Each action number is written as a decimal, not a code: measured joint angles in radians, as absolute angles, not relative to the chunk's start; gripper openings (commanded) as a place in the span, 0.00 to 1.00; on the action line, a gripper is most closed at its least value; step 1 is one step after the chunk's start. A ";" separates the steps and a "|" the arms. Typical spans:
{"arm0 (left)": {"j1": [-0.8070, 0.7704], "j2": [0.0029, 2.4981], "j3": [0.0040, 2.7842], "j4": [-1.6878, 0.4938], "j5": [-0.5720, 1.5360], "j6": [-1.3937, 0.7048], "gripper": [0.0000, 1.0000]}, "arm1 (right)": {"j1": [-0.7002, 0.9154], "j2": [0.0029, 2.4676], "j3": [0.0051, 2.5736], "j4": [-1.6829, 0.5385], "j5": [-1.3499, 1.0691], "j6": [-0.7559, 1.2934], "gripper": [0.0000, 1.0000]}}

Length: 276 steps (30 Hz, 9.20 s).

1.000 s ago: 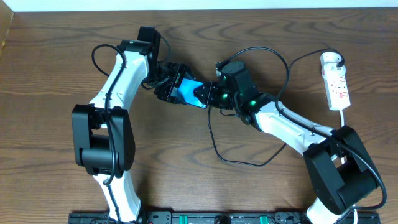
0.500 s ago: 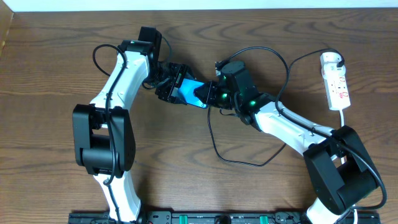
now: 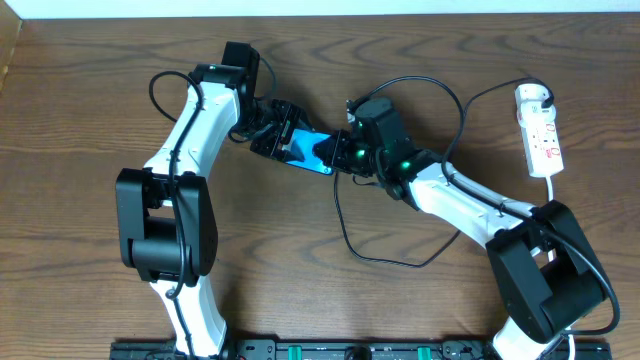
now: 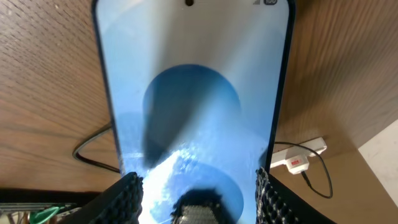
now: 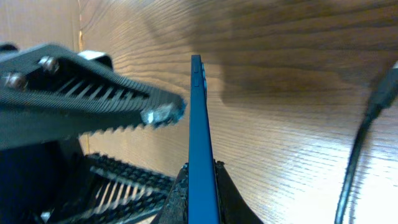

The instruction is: Plug charger to phone and switch on socket

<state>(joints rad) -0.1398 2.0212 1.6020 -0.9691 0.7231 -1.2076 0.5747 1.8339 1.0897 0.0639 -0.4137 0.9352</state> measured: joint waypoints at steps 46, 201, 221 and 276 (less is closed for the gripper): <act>-0.115 2.014 1.603 -0.067 1.225 -1.134 0.57 | 0.247 1.819 1.137 0.548 -0.433 1.498 0.01; 0.141 2.014 1.596 -0.379 1.263 -0.681 0.07 | 0.298 2.138 1.299 0.125 -0.961 0.643 0.02; 0.113 2.014 1.596 -0.265 1.517 -0.650 0.07 | 0.327 1.795 1.300 -0.350 -1.149 0.295 0.01; -0.056 2.014 1.594 0.243 1.499 -0.968 0.07 | 0.273 1.798 1.300 -0.173 -1.381 0.279 0.01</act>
<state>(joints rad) -0.0563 2.0140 1.5944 0.2432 1.4994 -0.9684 0.2733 1.7981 1.3003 -0.1726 -1.3808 0.2787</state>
